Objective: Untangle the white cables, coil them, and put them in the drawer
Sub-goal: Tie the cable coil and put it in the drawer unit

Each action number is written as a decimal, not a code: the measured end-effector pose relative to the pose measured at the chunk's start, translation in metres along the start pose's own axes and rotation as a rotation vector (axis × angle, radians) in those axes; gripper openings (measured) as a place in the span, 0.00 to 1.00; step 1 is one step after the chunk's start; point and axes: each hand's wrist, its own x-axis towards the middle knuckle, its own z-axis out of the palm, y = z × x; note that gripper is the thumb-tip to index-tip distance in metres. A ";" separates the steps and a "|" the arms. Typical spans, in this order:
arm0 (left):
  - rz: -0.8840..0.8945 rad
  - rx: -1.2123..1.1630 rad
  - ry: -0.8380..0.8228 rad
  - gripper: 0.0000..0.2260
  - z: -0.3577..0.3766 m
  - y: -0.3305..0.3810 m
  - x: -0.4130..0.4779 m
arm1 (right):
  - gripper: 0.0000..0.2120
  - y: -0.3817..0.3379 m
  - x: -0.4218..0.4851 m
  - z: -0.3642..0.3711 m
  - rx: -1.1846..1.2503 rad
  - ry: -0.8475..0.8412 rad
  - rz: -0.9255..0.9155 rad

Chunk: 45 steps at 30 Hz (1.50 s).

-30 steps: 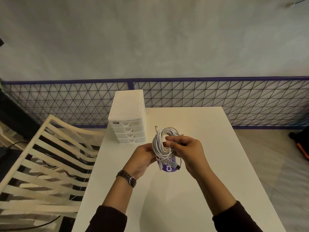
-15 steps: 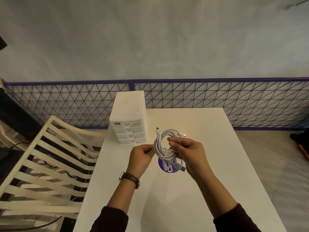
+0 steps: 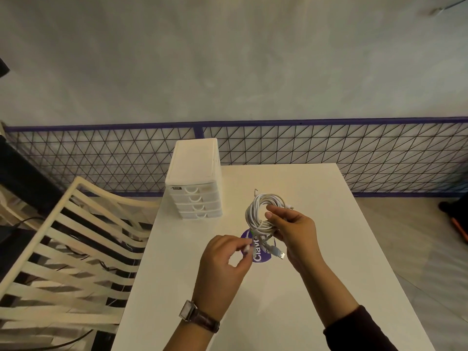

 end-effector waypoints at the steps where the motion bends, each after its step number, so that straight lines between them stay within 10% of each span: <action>1: -0.001 -0.006 -0.021 0.10 0.001 0.001 0.002 | 0.09 0.001 -0.001 0.001 -0.007 -0.001 -0.007; 13: -0.348 -0.220 0.081 0.12 0.000 0.009 0.029 | 0.12 0.000 -0.012 0.004 -0.132 -0.051 -0.095; 29: 0.064 0.102 -0.034 0.06 -0.016 -0.003 0.040 | 0.15 -0.002 -0.015 0.009 -0.129 -0.045 -0.175; 45: 0.056 0.165 -0.191 0.05 -0.019 0.005 0.054 | 0.20 0.003 -0.018 0.006 -0.101 -0.097 -0.197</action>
